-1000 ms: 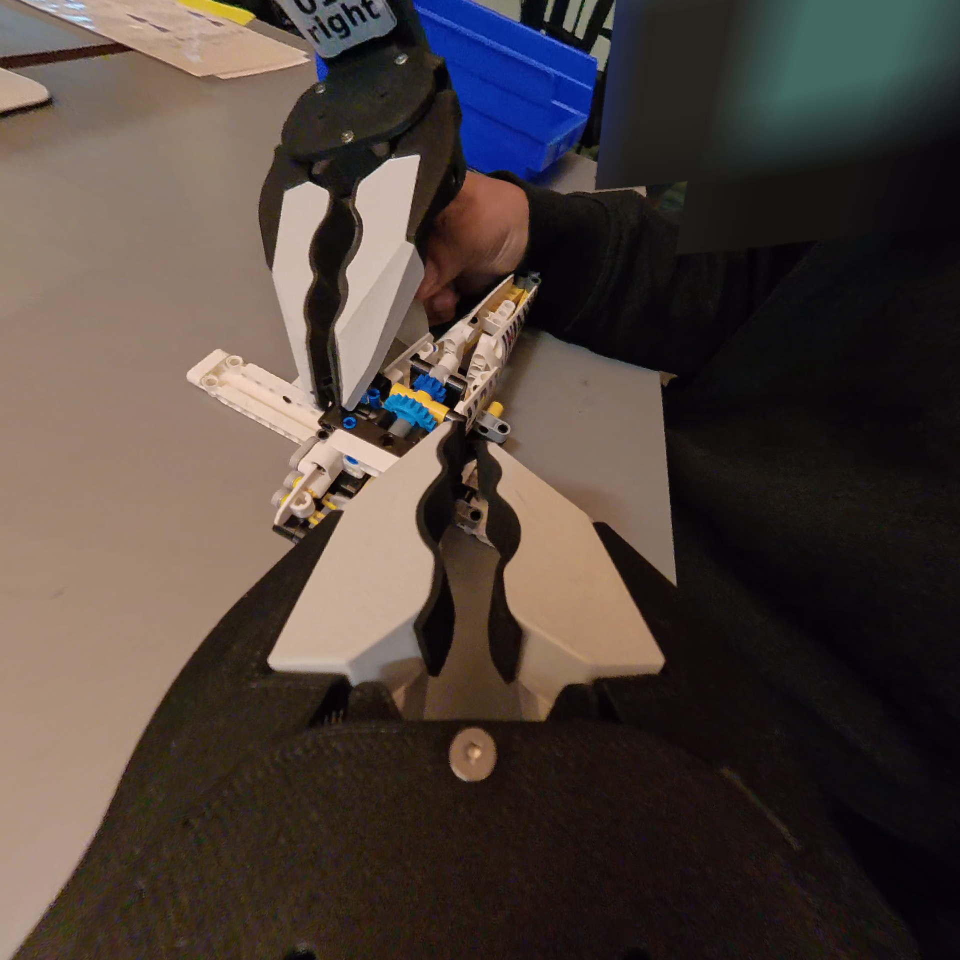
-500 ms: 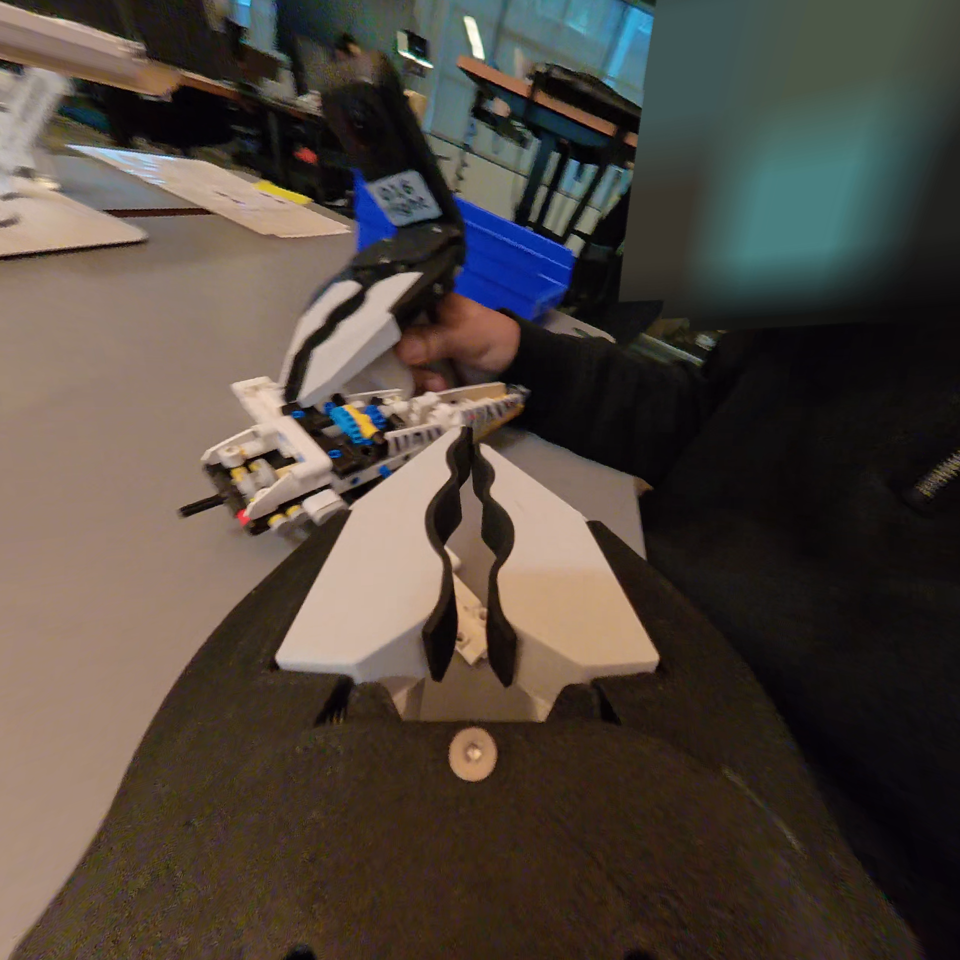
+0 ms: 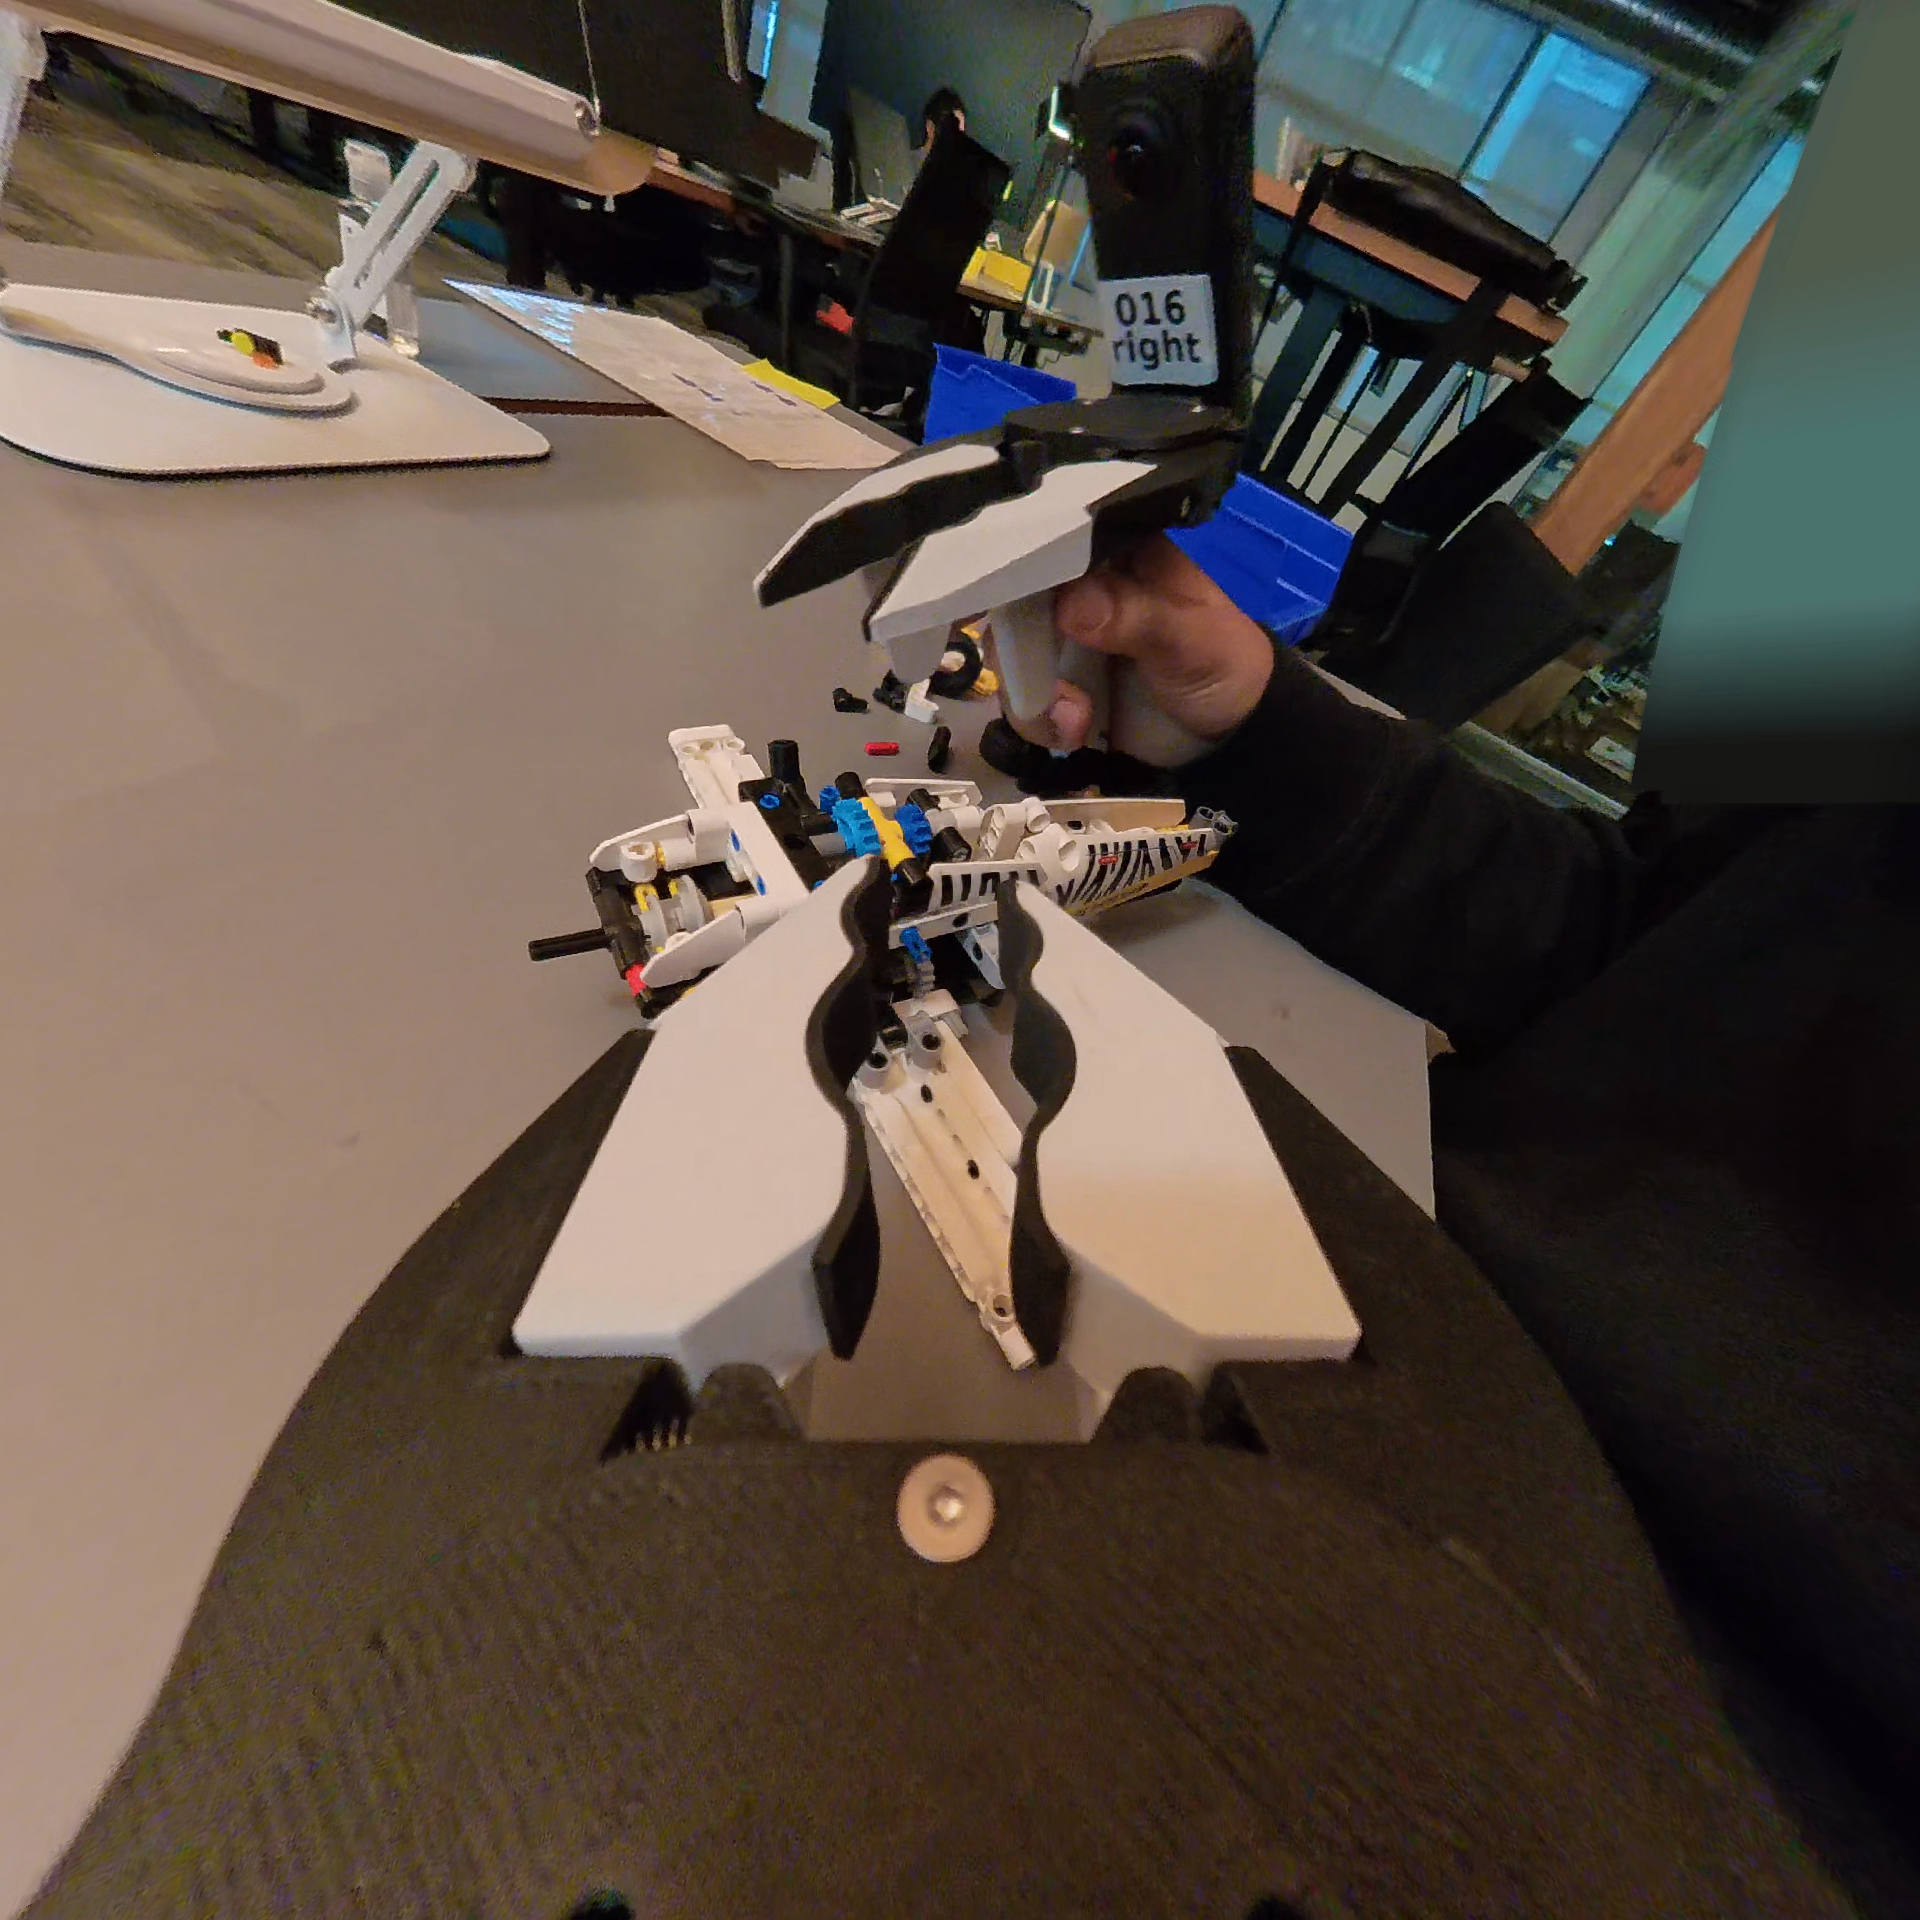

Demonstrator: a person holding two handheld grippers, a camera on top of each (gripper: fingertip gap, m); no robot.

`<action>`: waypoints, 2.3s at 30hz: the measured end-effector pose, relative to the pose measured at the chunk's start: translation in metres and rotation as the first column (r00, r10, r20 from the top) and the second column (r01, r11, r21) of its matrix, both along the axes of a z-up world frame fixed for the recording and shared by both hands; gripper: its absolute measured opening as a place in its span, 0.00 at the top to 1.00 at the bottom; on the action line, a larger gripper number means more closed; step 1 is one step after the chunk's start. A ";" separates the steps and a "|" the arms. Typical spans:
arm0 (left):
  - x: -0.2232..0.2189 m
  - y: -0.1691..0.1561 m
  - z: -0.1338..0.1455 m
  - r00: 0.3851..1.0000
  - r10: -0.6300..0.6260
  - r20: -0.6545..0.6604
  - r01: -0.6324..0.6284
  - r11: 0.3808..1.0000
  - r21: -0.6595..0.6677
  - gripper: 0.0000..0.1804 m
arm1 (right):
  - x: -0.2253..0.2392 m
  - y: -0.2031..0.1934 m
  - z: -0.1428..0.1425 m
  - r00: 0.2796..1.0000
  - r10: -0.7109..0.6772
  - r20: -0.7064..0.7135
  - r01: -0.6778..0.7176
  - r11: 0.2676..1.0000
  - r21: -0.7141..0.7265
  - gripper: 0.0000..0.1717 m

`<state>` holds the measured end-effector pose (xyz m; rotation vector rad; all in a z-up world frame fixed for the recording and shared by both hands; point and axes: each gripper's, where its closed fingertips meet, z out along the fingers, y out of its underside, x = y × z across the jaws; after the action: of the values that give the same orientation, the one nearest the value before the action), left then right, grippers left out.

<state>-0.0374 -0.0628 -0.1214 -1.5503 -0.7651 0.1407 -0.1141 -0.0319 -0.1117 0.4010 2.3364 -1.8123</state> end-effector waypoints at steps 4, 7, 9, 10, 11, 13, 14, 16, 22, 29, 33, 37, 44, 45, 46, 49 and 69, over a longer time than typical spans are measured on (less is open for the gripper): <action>-0.002 -0.001 -0.002 1.000 0.004 0.024 -0.004 1.000 0.004 0.90 | -0.003 0.008 0.006 0.998 -0.042 -0.042 0.041 0.999 -0.025 0.81; -0.002 0.000 -0.004 0.999 -0.001 0.042 0.001 1.000 0.011 0.89 | -0.004 0.013 0.008 0.997 -0.061 -0.054 0.058 0.997 -0.045 0.82; -0.002 0.000 -0.005 0.999 -0.004 0.055 0.003 1.000 0.011 0.89 | -0.006 0.015 0.010 0.995 -0.075 -0.062 0.072 0.996 -0.056 0.82; -0.002 0.001 -0.006 0.998 -0.008 0.060 0.007 1.000 0.011 0.89 | -0.007 0.016 0.011 0.995 -0.080 -0.062 0.076 0.995 -0.060 0.82; -0.002 0.001 -0.006 0.998 -0.011 0.064 0.011 1.000 0.013 0.89 | -0.008 0.016 0.011 0.995 -0.082 -0.062 0.078 0.995 -0.063 0.82; -0.002 0.002 -0.007 0.997 -0.016 0.069 0.015 1.000 0.014 0.88 | -0.009 0.017 0.011 0.995 -0.086 -0.060 0.082 0.995 -0.064 0.82; -0.002 0.002 -0.007 0.997 -0.016 0.072 0.015 1.000 0.013 0.88 | -0.009 0.016 0.011 0.994 -0.086 -0.061 0.082 0.995 -0.064 0.82; -0.002 0.003 -0.008 0.997 -0.019 0.075 0.018 1.000 0.014 0.88 | -0.009 0.016 0.010 0.994 -0.087 -0.064 0.084 0.995 -0.059 0.83; -0.002 0.003 -0.008 0.996 -0.022 0.081 0.021 1.000 0.013 0.88 | -0.009 0.015 0.008 0.994 -0.086 -0.067 0.082 0.995 -0.051 0.83; -0.002 0.004 -0.010 0.995 -0.027 0.093 0.025 1.000 0.014 0.88 | -0.009 0.015 0.007 0.994 -0.086 -0.064 0.083 0.995 -0.049 0.83; -0.002 0.004 -0.010 0.995 -0.026 0.097 0.024 1.000 0.015 0.88 | -0.009 0.015 0.005 0.994 -0.083 -0.066 0.081 0.996 -0.039 0.83; -0.003 0.004 -0.011 0.994 -0.023 0.103 0.022 1.000 0.016 0.87 | -0.009 0.014 0.005 0.994 -0.083 -0.067 0.081 0.996 -0.034 0.83; -0.003 0.003 -0.011 0.994 -0.022 0.104 0.020 1.000 0.016 0.87 | -0.007 0.012 0.000 0.995 -0.076 -0.068 0.075 0.997 -0.013 0.83; -0.003 0.003 -0.011 0.994 -0.021 0.105 0.019 1.000 0.016 0.87 | -0.006 0.011 -0.002 0.995 -0.073 -0.067 0.073 0.997 -0.008 0.83; -0.003 0.003 -0.011 0.994 -0.019 0.106 0.017 1.000 0.016 0.87 | -0.006 0.010 -0.003 0.995 -0.070 -0.066 0.070 0.998 -0.001 0.83; -0.003 0.003 -0.011 0.994 -0.016 0.106 0.015 1.000 0.016 0.86 | -0.003 0.007 -0.011 0.997 -0.054 -0.052 0.056 0.998 0.037 0.83; -0.006 0.001 -0.012 0.993 0.002 0.118 -0.004 1.000 0.017 0.83 | 0.001 0.002 -0.027 0.998 -0.029 -0.062 0.037 0.992 0.117 0.83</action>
<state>-0.0435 -0.0619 -0.1337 -1.5516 -0.8593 0.0444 -0.1128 -0.0297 -0.1389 0.4083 2.5010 -1.7282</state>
